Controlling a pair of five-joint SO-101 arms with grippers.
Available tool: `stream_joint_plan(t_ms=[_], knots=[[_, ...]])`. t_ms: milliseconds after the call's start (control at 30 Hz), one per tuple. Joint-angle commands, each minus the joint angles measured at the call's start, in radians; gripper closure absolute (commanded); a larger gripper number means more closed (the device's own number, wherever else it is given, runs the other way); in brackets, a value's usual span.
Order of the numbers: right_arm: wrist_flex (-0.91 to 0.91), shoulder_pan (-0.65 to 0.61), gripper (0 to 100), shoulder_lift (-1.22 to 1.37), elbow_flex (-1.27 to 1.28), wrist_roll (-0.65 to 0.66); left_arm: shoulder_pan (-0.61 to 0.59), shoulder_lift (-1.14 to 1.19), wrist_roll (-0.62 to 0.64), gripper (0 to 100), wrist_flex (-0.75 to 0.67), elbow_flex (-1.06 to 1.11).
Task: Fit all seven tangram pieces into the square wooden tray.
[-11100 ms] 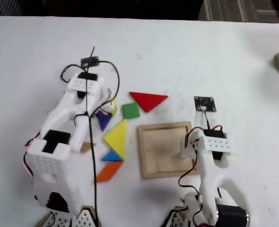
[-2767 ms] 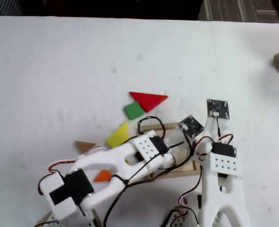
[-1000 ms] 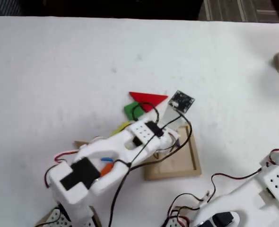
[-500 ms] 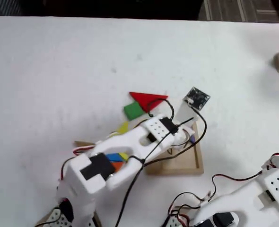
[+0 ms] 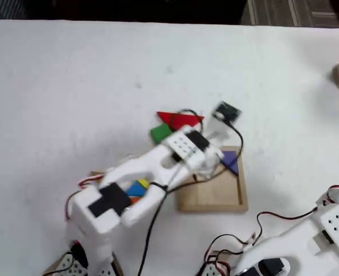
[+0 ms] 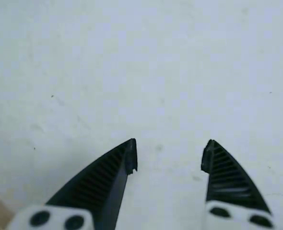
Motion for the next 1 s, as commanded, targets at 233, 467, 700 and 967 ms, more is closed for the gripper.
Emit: stream_joint_plan(t_ms=[233, 467, 700, 967], knots=[[0.315, -0.389, 77.9, -0.030, 0.060, 0.328, -0.371, -0.489, -0.152, 98, 0.077, 0.315], [0.286, -0.704, 77.9, -0.030, 0.149, 0.373, -0.688, -0.680, -0.278, 98, 0.003, 0.580], [0.096, -0.826, 77.9, -0.019, 0.207, 0.206, -0.869, -0.811, -0.321, 98, -0.138, 0.804], [0.051, -0.967, 77.9, -0.019, 0.292, 0.189, -0.912, -0.823, -0.324, 98, -0.143, 0.813]])
